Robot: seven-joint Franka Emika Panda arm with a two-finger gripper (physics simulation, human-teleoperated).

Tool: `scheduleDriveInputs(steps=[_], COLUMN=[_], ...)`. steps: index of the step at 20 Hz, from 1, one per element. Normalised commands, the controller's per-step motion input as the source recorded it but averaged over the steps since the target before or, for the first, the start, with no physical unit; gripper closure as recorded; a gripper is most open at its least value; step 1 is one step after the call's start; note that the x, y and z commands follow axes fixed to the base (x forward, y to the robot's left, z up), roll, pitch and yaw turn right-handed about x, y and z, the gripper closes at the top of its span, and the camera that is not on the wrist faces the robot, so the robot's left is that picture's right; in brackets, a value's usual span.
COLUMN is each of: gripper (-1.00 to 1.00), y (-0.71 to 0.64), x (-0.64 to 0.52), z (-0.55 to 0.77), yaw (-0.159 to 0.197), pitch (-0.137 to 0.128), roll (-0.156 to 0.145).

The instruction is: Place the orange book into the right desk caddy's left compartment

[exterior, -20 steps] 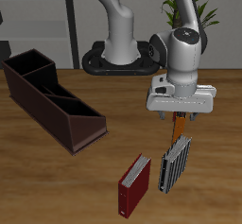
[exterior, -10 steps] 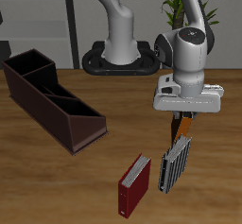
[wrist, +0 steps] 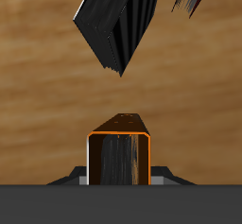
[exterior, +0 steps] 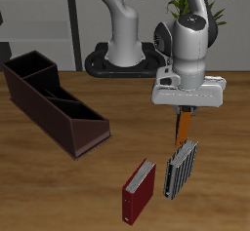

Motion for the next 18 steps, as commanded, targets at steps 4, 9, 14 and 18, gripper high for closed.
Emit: scheduleDriveInputs(steps=[4,9,14,18], gripper=[1.00,1.00,1.00,1.00], y=[-0.34,-0.49,-0.24,-0.58], x=[-0.08,-0.21,-0.13,-0.31], z=[0.50,0.64,0.17,0.31], yaw=[0.013,0.035,0.075,0.127], pitch=[-0.054,-0.114,-0.027,-0.042], roll=[-0.035,-0.049,0.004,-0.029])
